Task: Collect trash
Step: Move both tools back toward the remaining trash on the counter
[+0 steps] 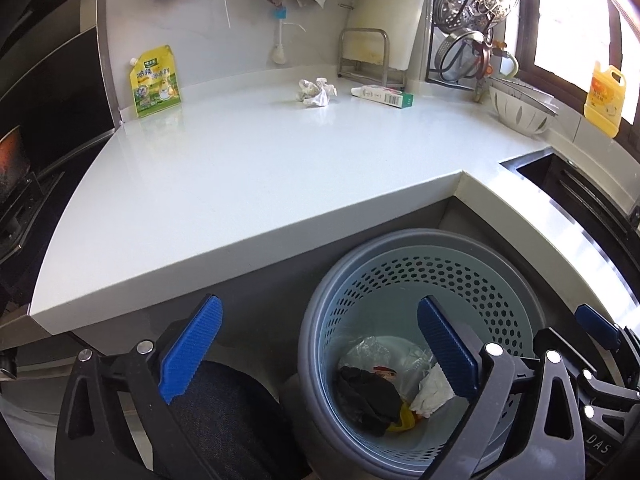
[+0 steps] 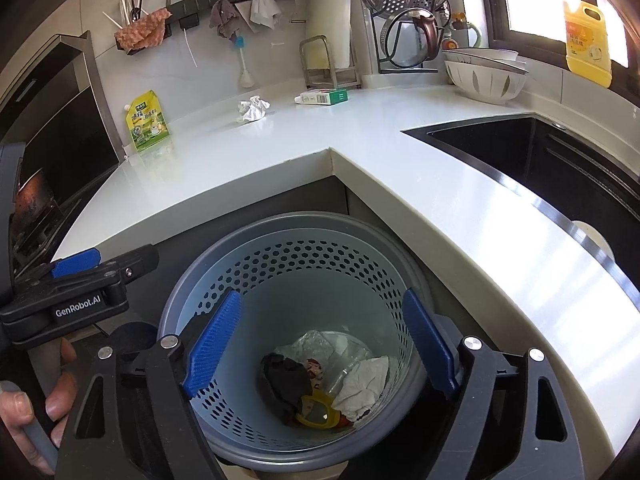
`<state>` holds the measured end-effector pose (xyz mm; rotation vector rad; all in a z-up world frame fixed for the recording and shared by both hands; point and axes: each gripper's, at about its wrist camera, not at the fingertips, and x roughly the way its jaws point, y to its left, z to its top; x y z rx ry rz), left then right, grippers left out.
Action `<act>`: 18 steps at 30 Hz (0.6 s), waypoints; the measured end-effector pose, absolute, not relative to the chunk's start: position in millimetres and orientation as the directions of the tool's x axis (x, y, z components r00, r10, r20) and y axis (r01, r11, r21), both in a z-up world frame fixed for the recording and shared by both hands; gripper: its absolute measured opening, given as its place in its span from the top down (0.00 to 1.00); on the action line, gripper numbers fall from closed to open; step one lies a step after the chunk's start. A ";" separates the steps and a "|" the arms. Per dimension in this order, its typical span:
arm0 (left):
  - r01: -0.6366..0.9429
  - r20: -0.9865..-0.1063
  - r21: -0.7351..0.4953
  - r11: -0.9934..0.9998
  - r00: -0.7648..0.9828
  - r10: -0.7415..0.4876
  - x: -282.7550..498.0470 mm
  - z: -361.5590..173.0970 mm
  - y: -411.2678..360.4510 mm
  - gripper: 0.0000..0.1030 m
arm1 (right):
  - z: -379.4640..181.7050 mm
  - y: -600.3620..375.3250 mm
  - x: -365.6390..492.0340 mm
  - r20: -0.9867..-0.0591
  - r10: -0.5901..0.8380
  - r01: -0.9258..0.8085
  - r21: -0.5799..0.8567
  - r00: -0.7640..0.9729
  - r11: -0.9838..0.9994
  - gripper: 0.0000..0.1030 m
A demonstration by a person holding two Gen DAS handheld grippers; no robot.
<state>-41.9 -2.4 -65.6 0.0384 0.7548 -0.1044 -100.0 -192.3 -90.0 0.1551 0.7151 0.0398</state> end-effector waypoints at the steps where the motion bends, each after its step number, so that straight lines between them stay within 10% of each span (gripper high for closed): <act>1: 0.101 -0.682 0.000 0.995 0.727 -0.073 -39.0 -62.4 -0.4 0.06 | -87.7 -190.7 -96.6 -0.653 0.084 0.013 0.143 0.753 0.990 0.21; 18: 0.007 -0.628 -0.033 0.999 0.778 -0.026 82.6 12.6 16.4 0.06 | -2.9 -219.1 43.1 -0.600 0.072 -0.007 0.110 0.797 0.994 0.17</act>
